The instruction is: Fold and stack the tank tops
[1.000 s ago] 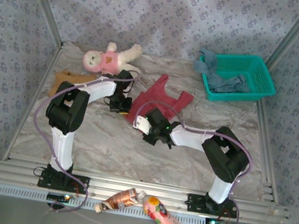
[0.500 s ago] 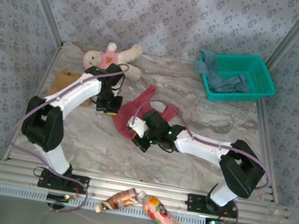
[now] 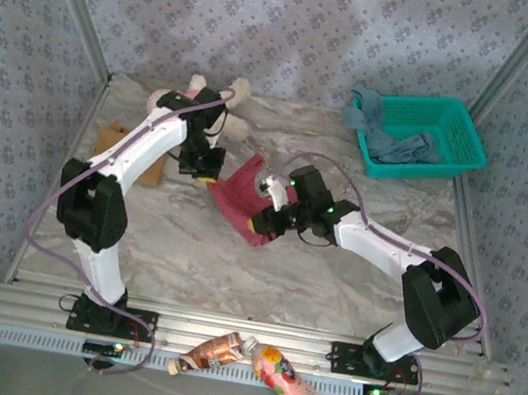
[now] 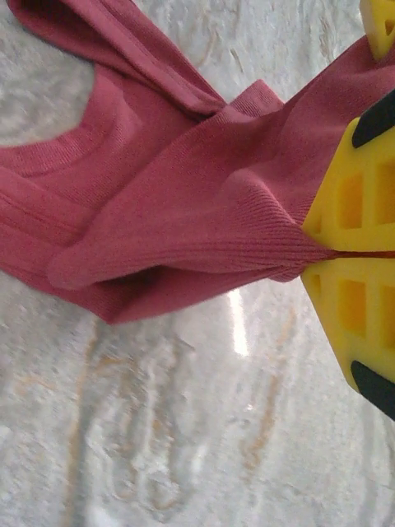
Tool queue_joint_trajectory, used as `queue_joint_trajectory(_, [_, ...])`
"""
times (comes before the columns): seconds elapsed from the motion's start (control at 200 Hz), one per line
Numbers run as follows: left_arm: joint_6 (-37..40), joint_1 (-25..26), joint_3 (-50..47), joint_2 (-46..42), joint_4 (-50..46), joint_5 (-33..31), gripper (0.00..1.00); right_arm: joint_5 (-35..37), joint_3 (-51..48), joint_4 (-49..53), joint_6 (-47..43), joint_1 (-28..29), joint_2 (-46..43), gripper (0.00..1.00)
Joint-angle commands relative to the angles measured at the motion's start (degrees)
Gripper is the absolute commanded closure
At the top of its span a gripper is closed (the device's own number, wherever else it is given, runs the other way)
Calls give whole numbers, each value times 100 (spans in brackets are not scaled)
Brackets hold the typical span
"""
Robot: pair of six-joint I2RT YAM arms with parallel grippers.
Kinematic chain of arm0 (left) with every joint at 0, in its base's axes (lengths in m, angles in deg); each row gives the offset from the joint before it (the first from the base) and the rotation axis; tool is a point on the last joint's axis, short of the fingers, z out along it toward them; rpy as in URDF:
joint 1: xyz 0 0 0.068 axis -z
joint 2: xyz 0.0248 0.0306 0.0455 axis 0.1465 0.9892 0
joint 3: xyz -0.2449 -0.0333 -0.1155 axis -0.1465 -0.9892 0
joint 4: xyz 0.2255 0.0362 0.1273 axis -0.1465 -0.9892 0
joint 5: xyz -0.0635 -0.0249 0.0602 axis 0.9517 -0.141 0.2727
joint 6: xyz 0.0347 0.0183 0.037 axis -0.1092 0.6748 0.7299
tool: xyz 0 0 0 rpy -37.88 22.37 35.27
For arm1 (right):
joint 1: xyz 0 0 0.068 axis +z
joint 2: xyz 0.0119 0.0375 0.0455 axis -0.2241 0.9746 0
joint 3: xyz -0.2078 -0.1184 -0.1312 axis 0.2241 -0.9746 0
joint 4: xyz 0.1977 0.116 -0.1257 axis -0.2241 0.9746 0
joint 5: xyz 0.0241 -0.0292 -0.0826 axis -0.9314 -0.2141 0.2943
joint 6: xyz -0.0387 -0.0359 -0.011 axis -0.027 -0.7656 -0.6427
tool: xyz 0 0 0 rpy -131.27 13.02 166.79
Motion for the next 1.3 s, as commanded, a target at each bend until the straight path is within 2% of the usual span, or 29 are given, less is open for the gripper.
queue_joint_trajectory(0.0, [214, -49, 630, 608, -59, 284, 93, -834, 359, 159, 115, -434, 276, 97])
queue_joint_trajectory(0.105, [229, -51, 1359, 1159, -79, 393, 93, -1080, 685, 586, -227, -797, 555, 97])
queue_joint_trajectory(0.295, [306, -41, 2606, 1957, -348, 535, 93, -1370, 1388, 1257, -755, -1105, 936, 97])
queue_joint_trajectory(0.41, [240, -66, 2641, 1950, -268, 491, 93, -1417, 1573, 1550, -930, -1031, 983, 97])
queue_joint_trajectory(0.53, [211, -101, 2722, 2070, -153, 513, 93, -1229, 1370, 1177, -677, -1227, 891, 97])
queue_joint_trajectory(0.595, [187, -104, 2797, 2169, -66, 568, 93, -1228, 1511, 1291, -790, -1292, 978, 97])
queue_joint_trajectory(0.775, [199, -109, 2880, 2150, -45, 553, 94, -1401, 1861, 1597, -1001, -1046, 1045, 97])
queue_joint_trajectory(0.909, [242, -151, 2262, 1643, -40, 310, 94, -1375, 1583, 1370, -682, -631, 827, 97])
queue_joint_trajectory(1.134, [99, -391, 226, 94, 235, -123, 99, -1089, 827, 424, 290, 233, 535, 97])
queue_joint_trajectory(1.294, [52, -534, -821, -849, 120, -245, 100, -960, 730, -15, 801, 759, 521, 97])
